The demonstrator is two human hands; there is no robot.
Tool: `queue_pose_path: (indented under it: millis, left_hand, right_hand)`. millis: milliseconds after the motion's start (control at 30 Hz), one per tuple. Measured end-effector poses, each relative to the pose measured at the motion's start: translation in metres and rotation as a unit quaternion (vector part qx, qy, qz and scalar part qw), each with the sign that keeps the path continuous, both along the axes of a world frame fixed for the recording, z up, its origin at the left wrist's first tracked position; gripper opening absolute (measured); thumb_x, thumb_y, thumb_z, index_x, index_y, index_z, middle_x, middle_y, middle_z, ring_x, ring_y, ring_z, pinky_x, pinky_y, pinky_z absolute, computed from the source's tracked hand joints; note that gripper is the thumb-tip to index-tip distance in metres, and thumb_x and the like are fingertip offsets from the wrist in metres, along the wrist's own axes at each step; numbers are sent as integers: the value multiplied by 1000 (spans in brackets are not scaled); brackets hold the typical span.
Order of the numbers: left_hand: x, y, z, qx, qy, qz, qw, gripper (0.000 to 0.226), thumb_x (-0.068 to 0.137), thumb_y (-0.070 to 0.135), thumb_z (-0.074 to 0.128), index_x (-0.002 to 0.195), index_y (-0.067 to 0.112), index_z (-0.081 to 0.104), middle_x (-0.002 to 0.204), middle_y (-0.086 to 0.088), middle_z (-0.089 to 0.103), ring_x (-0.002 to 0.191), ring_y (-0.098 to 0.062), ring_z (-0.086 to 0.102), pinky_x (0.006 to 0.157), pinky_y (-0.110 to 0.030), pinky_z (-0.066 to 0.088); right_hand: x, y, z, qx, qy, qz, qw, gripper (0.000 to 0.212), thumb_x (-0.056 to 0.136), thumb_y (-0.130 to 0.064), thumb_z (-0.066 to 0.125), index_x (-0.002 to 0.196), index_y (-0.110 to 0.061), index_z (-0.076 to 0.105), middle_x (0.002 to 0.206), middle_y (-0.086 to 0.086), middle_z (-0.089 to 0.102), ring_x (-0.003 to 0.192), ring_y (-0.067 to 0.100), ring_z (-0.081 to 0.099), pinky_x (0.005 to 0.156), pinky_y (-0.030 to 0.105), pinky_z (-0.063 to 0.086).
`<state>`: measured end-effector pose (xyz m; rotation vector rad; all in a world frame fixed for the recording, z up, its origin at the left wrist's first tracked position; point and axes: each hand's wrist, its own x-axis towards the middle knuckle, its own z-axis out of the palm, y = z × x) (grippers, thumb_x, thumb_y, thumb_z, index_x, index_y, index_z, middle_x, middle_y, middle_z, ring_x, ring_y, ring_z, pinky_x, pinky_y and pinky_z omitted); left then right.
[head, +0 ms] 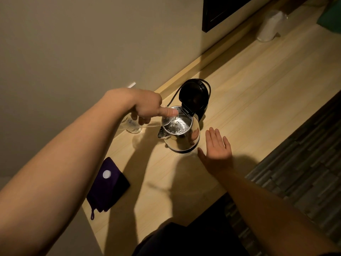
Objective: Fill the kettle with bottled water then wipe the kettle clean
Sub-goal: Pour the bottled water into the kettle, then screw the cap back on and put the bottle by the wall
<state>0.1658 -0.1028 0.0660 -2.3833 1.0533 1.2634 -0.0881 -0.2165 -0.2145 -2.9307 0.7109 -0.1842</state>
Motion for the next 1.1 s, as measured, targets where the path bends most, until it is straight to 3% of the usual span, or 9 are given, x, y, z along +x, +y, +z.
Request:
queue_pose_path:
  millis: [200,300,400,500,667,767,867,1000,1100]
  left_hand:
    - [-6,48,-22,-182,33,126,975,82,75,88,38,99,15,65,81,-1,78,63,-8,75,63,-32,59]
    - [-17,75,-37,-293,43,206,933,80,75,94,38,98,22,63,85,1,78,69,-7,75,67,-32,58]
    - [-31,99,-52,-405,61,298,862,67,80,86,42,105,27,61,96,0,76,79,-9,75,69,-31,57]
    - [-47,121,-66,-489,64,387,779,50,86,76,49,114,36,59,108,2,74,91,-10,74,78,-35,58]
    - [-79,156,-72,-535,76,526,656,31,86,54,69,112,40,62,115,5,72,104,-11,72,83,-32,61]
    - [-94,174,-69,-583,93,568,573,42,83,35,72,119,17,60,118,-7,72,110,-25,70,86,-33,59]
    - [-108,190,-66,-620,105,601,493,50,79,19,75,123,5,56,120,-10,74,114,-25,70,85,-30,61]
    - [-120,212,-70,-620,115,600,493,53,81,15,79,129,11,56,125,-3,75,116,-16,71,87,-28,59]
    - [-125,224,-75,-606,116,623,482,64,78,28,88,132,17,56,127,-1,74,117,-19,70,90,-34,58]
  right_hand:
    - [2,-1,6,45,-37,-2,998,71,98,-50,54,153,-6,47,162,13,42,153,27,36,121,48,32]
    - [6,-2,22,181,-61,-35,981,67,91,-39,57,149,-6,53,160,11,45,153,25,36,124,45,28]
    - [11,-5,52,339,-99,-103,930,63,93,-36,50,148,-7,54,159,10,48,150,25,40,125,42,30]
    - [11,-3,95,392,-162,-172,889,50,96,-36,49,141,-18,57,145,1,58,133,20,54,114,49,45]
    - [24,38,179,389,-251,-59,884,24,89,-39,52,110,-51,55,113,-27,56,108,-6,55,84,8,44]
    - [51,69,209,406,-175,80,893,31,86,-44,58,115,-53,54,115,-28,56,108,-3,57,85,6,42]
    - [84,96,223,429,-61,201,879,62,83,-58,68,140,-42,49,125,-27,53,120,-10,52,94,5,39]
    - [116,130,224,457,76,287,838,93,78,-66,76,156,-43,31,150,-18,50,135,-7,45,109,20,41]
    - [128,153,220,451,112,311,829,93,79,-55,78,158,-34,33,151,-12,53,136,1,49,112,31,44]
